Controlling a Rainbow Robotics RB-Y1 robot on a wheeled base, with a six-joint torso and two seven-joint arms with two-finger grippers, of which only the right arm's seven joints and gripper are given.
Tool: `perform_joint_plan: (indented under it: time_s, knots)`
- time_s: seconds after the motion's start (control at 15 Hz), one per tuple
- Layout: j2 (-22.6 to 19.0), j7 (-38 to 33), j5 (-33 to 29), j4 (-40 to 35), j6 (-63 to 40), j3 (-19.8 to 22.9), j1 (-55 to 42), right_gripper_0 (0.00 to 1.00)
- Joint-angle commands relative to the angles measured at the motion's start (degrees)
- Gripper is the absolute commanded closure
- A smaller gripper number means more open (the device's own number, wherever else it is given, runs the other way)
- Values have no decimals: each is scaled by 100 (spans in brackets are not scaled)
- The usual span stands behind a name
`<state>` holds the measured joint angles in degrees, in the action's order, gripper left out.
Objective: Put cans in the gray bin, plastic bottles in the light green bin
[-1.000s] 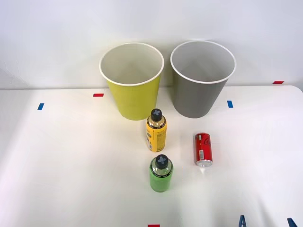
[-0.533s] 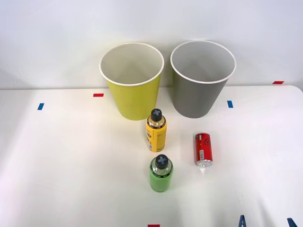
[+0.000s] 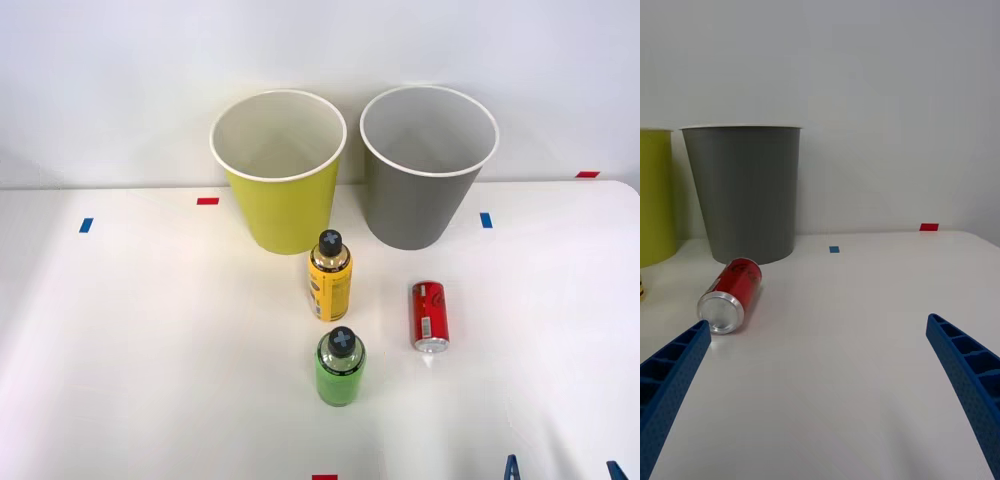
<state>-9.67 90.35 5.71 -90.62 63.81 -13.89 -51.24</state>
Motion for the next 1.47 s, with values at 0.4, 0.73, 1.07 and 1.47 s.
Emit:
perform_joint_plan:
  time_s: [0.4, 0.73, 1.07, 1.47]
  knots:
    - [0, 0, 0, 0, 0, 0, 0, 0]
    - [0, 0, 0, 0, 0, 0, 0, 0]
    - [0, 0, 0, 0, 0, 0, 0, 0]
    - [0, 18, -9, 211, -132, 0, 123, 0]
